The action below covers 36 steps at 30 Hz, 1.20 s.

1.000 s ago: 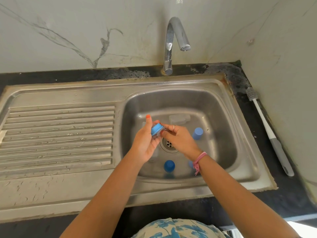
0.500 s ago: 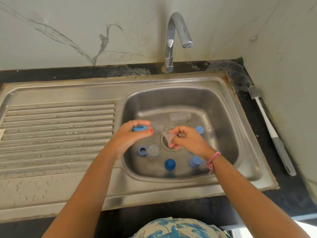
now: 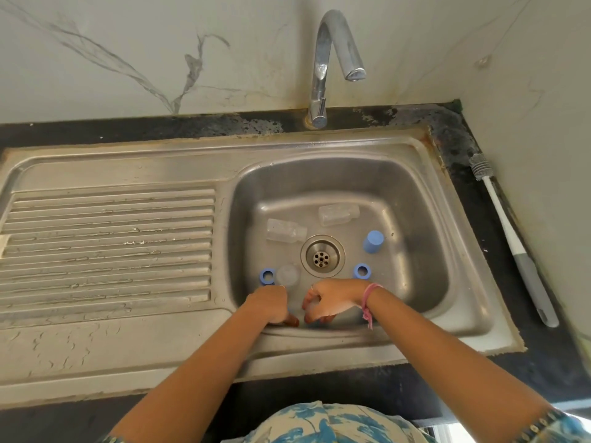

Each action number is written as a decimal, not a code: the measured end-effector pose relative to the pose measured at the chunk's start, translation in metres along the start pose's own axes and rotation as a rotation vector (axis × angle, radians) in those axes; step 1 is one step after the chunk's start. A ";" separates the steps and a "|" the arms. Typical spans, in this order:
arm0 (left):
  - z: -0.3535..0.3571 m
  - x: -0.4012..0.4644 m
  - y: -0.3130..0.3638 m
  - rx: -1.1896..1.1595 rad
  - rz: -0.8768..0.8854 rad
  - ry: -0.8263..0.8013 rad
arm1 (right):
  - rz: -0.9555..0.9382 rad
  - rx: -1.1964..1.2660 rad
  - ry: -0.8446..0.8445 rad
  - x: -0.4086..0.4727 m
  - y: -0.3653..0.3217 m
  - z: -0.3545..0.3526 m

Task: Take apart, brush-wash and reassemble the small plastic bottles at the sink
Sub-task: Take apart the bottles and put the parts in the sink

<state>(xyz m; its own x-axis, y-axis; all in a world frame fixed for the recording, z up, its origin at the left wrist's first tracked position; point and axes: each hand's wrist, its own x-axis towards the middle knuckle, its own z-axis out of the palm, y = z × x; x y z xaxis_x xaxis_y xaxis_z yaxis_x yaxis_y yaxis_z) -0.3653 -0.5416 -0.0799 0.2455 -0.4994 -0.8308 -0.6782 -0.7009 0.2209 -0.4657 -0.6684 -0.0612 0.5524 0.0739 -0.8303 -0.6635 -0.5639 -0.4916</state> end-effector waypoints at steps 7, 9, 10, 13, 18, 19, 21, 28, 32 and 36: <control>0.012 0.022 -0.004 0.097 -0.202 0.022 | -0.020 -0.217 0.141 0.035 0.003 0.013; 0.014 0.027 -0.003 0.095 -0.212 0.018 | -0.027 -0.274 0.130 0.038 0.002 0.014; 0.014 0.026 -0.002 0.075 -0.219 0.019 | -0.025 -0.297 0.120 0.039 0.002 0.015; 0.014 0.027 0.000 0.081 -0.225 0.012 | -0.029 -0.331 0.136 0.041 0.000 0.019; 0.009 0.026 0.002 0.059 -0.212 -0.027 | -0.017 -0.364 0.165 0.040 -0.003 0.023; 0.009 0.026 0.001 0.057 -0.207 -0.024 | -0.009 -0.372 0.167 0.038 -0.005 0.023; 0.006 0.022 0.001 0.060 -0.188 -0.001 | -0.002 -0.380 0.174 0.036 -0.007 0.023; -0.008 0.008 -0.004 0.017 -0.149 0.143 | -0.043 -0.230 0.262 0.017 -0.004 0.015; -0.022 -0.007 -0.009 0.003 -0.094 0.223 | -0.040 -0.072 0.319 0.000 0.003 0.008; -0.037 -0.024 -0.010 -0.065 -0.063 0.332 | -0.033 0.115 0.387 -0.019 0.005 0.005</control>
<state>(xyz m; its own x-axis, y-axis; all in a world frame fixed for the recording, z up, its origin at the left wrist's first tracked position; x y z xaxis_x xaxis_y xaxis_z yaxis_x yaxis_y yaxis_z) -0.3390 -0.5412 -0.0431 0.5049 -0.5852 -0.6345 -0.6117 -0.7612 0.2153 -0.4824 -0.6687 -0.0491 0.7089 -0.2367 -0.6644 -0.6823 -0.4688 -0.5610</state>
